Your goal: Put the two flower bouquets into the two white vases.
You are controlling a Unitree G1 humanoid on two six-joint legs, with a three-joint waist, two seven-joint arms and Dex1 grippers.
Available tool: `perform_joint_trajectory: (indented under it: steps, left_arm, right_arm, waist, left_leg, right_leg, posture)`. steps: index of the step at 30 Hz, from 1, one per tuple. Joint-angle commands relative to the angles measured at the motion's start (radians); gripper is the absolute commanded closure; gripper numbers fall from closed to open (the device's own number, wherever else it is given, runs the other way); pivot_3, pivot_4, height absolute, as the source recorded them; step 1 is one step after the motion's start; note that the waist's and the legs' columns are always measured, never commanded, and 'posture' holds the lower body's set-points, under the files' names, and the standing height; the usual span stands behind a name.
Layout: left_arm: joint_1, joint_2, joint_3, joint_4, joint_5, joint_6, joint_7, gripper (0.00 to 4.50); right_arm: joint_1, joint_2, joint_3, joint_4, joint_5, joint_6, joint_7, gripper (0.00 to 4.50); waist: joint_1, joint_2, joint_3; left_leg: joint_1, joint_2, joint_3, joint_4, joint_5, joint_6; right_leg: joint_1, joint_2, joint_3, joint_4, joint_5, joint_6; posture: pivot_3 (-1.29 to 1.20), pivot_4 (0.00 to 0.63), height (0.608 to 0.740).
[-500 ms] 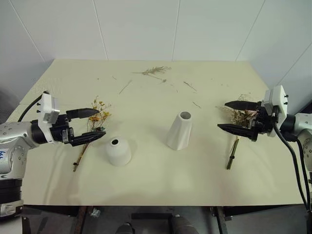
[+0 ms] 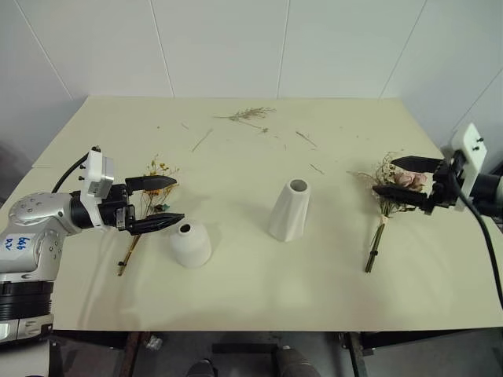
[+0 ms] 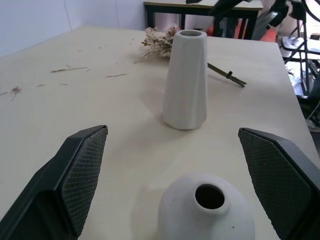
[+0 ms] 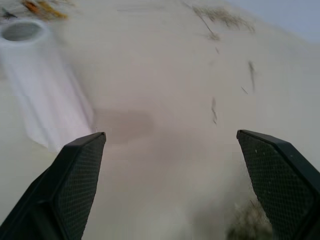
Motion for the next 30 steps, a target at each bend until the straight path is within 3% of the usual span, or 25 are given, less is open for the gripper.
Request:
perform_joint_trajectory:
  steps: [1, 5, 8, 19, 24, 30]
  left_arm:
    - [-0.016, 0.006, 0.005, 0.002, -0.01, -0.014, -0.027, 0.0]
    - [-0.042, -0.004, -0.01, 0.005, -0.006, -0.025, -0.032, 0.0]
    - [-0.069, -0.021, -0.011, 0.006, -0.001, -0.038, -0.01, 0.0]
    - [-0.006, 0.024, 0.044, -0.131, -0.048, 0.036, 0.024, 0.0]
    - [0.055, 0.06, 0.107, -0.229, -0.087, 0.082, 0.06, 0.0]
    - [0.161, 0.064, 0.181, -0.331, -0.122, 0.115, 0.106, 0.0]
  right_arm:
    - [-0.08, -0.076, 0.051, -0.081, 0.025, 0.329, -0.074, 0.08]
    - [-0.207, -0.121, 0.194, -0.099, 0.021, 0.727, -0.152, 0.08]
    - [-0.302, -0.097, 0.304, -0.025, -0.021, 0.847, -0.212, 0.08]
    - [-0.544, 0.091, 0.508, 0.365, -0.121, 0.875, -0.314, 0.08]
    - [-0.578, 0.147, 0.672, 0.454, -0.165, 0.83, -0.278, 0.08]
    - [-0.574, 0.225, 0.705, 0.534, -0.186, 0.818, -0.279, 0.08]
  waist:
    - [-0.003, 0.001, 0.0]
    - [0.0, 0.001, 0.0]
    - [0.001, 0.001, 0.0]
    - [-0.004, 0.001, 0.0]
    - [-0.003, 0.001, 0.0]
    - [-0.003, 0.001, 0.0]
  left_leg:
    - [0.0, 0.0, 0.0, 0.0, 0.0, 0.0]
    - [0.0, 0.0, 0.001, 0.0, 0.0, 0.0]
    - [-0.001, 0.0, 0.001, 0.0, 0.0, 0.0]
    - [-0.007, 0.0, 0.001, -0.002, 0.0, 0.0]
    - [-0.016, 0.0, 0.001, 0.0, 0.0, -0.001]
    - [-0.016, 0.0, 0.001, 0.002, 0.0, 0.0]
  right_leg:
    - [0.0, 0.0, 0.0, 0.0, 0.0, 0.0]
    - [-0.001, 0.0, 0.001, 0.001, -0.001, -0.001]
    - [-0.002, 0.0, 0.0, 0.0, -0.001, -0.001]
    - [-0.008, 0.0, 0.0, -0.001, -0.001, -0.001]
    - [-0.018, 0.0, 0.0, 0.004, -0.001, -0.001]
    - [-0.017, 0.0, 0.0, 0.004, -0.001, 0.0]
  posture:
    - [0.0, 0.15, 0.74]
    - [0.0, 0.15, 0.74]
    - [0.0, 0.15, 0.74]
    - [0.0, 0.15, 0.74]
    - [0.0, 0.15, 0.74]
    - [0.0, 0.15, 0.74]
